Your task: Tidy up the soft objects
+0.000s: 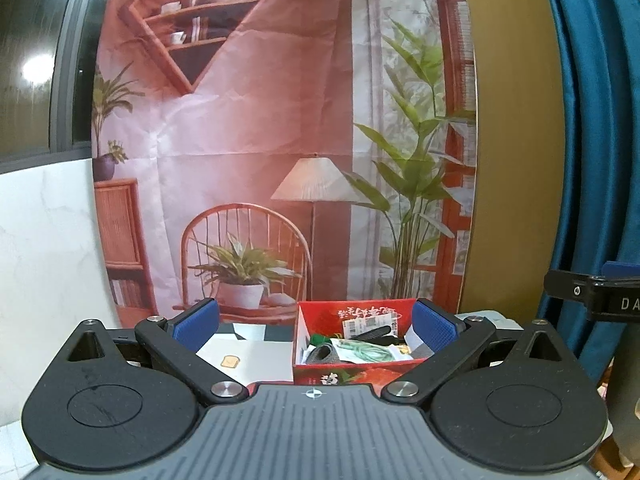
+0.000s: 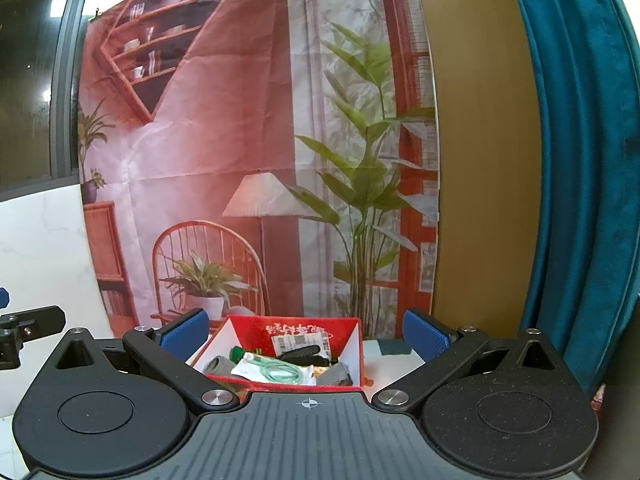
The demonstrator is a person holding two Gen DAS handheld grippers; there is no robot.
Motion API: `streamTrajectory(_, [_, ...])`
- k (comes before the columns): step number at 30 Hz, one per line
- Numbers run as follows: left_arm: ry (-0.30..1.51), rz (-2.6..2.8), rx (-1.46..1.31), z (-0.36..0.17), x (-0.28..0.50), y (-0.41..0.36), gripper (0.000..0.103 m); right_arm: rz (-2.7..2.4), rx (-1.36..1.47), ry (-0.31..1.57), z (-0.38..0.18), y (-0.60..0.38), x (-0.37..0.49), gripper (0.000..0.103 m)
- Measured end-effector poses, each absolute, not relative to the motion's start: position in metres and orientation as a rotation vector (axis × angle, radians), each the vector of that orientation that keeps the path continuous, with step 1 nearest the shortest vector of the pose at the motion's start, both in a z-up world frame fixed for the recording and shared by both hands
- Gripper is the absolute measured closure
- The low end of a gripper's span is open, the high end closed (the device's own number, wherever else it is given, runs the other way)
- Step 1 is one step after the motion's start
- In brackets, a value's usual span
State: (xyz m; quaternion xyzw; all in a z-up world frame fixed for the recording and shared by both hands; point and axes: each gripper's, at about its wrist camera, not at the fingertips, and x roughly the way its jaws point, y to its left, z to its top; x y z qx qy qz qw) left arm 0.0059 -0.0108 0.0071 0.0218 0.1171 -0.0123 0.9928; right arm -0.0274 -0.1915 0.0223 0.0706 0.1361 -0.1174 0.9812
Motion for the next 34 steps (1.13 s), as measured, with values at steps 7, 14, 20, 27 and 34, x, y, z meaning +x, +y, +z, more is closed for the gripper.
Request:
streamTrajectory(7, [0.242, -0.033, 0.033, 0.0062, 0.0070, -0.0112, 0.000, -0.233, 0.138, 0.291, 0.0201, -0.1913, -0.0253, 0.000])
streamTrajectory(14, [0.251, -0.043, 0.024, 0.0058, 0.0078, -0.0089, 0.000, -0.234, 0.139, 0.301, 0.0196, -0.1917, -0.0236, 0.000])
streamTrajectory(20, [0.258, -0.048, 0.017, 0.0044, 0.0079, -0.0088, 0.000, -0.232, 0.137, 0.303, 0.0199, -0.1917, -0.0234, 0.000])
streamTrajectory(27, [0.264, -0.055, 0.008, 0.0030, 0.0091, -0.0086, 0.000, -0.233, 0.134, 0.309, 0.0178, -0.1917, -0.0226, 0.000])
streamTrajectory(34, [0.259, -0.055, 0.009, 0.0017, 0.0076, -0.0099, 0.000, -0.232, 0.134, 0.312, 0.0149, -0.1915, -0.0218, 0.000])
